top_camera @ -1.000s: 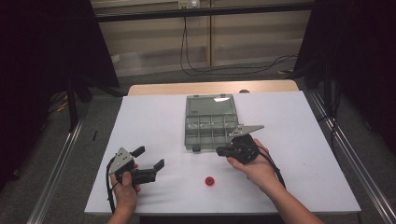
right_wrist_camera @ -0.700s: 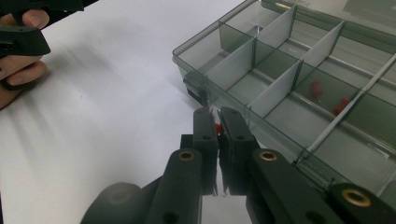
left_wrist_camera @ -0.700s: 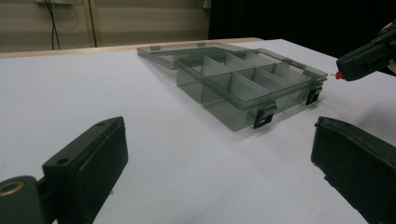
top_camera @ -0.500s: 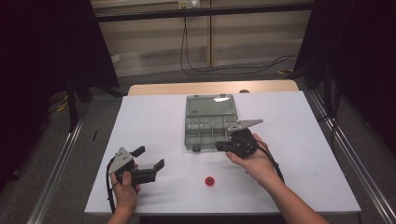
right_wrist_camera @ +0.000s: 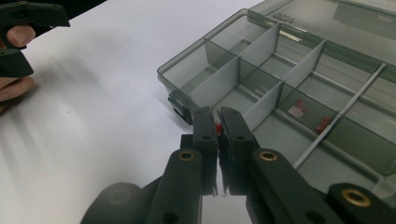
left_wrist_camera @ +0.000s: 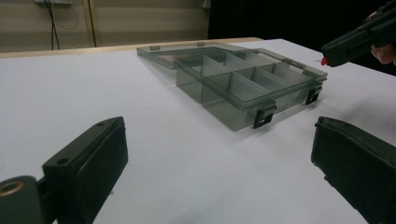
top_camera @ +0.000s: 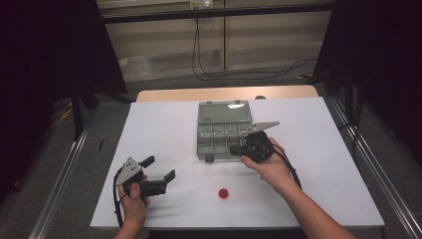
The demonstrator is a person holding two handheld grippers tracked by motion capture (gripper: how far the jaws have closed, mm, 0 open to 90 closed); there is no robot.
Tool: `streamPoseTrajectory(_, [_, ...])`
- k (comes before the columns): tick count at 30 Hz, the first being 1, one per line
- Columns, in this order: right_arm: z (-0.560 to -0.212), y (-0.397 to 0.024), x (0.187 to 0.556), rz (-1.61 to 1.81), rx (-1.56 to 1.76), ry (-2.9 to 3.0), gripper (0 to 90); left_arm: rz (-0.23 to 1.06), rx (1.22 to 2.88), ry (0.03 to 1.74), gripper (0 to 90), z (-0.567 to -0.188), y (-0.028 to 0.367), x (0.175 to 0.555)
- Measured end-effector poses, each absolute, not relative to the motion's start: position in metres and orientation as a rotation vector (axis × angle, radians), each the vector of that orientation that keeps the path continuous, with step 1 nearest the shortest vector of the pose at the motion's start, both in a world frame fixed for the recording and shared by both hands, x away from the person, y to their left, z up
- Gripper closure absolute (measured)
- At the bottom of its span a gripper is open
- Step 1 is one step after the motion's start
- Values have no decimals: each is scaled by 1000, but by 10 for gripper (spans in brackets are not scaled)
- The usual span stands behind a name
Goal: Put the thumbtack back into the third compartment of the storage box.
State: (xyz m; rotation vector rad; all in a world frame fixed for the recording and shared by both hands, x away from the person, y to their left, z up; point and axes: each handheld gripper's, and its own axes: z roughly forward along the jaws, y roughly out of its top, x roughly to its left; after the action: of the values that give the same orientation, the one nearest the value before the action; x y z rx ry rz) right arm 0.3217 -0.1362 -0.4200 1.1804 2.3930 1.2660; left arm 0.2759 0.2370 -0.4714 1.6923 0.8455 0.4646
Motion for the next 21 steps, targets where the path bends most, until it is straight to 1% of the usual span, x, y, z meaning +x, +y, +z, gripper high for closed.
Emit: streamPoseTrajectory(21, [-415, -139, 349, 1226, 1210, 2357, 863, 464, 1691, 841, 40, -471, 237, 276])
